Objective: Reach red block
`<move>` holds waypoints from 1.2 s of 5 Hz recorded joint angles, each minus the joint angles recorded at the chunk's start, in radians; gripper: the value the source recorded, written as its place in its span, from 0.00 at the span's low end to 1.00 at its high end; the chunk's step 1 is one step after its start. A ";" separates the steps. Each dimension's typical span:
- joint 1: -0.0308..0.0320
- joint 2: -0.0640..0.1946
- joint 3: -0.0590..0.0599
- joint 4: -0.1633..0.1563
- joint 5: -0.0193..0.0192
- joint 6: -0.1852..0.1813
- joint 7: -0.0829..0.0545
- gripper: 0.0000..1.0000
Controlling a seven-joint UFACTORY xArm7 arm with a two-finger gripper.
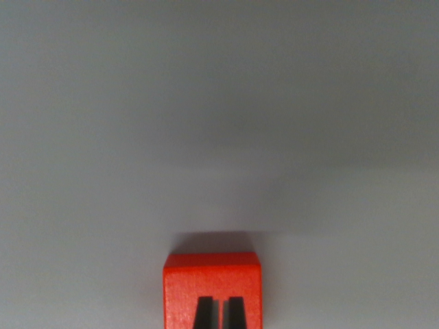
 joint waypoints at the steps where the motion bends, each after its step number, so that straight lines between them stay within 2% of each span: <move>1: 0.0000 0.000 0.000 0.000 0.0000 0.000 0.000 0.00; 2: 0.0013 0.011 0.000 -0.022 0.0008 -0.031 -0.001 0.00; 3: 0.0013 0.011 0.000 -0.022 0.0008 -0.031 -0.001 0.00; 4: 0.0024 0.021 0.001 -0.041 0.0015 -0.058 -0.001 0.00; 5: 0.0024 0.021 0.001 -0.041 0.0015 -0.058 -0.001 0.00; 6: 0.0033 0.028 0.001 -0.057 0.0021 -0.080 -0.002 0.00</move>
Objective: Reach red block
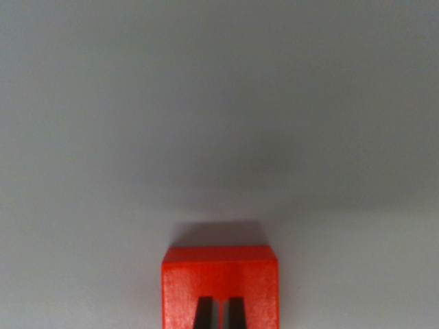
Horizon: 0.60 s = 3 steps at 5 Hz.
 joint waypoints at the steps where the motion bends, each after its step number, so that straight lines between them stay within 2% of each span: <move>1: 0.0000 0.000 0.000 0.000 0.0000 0.000 0.000 0.00; 2: 0.0007 0.006 0.000 -0.012 0.0004 -0.016 0.000 0.00; 3: 0.0007 0.006 0.000 -0.012 0.0004 -0.016 0.000 0.00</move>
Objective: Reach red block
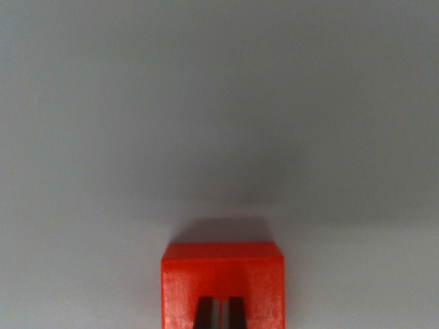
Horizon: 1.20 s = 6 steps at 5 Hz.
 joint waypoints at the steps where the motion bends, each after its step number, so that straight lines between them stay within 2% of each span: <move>1: 0.0004 0.004 0.000 -0.007 0.0003 -0.010 0.000 0.00; 6: 0.0006 0.005 0.000 -0.010 0.0004 -0.014 0.000 0.00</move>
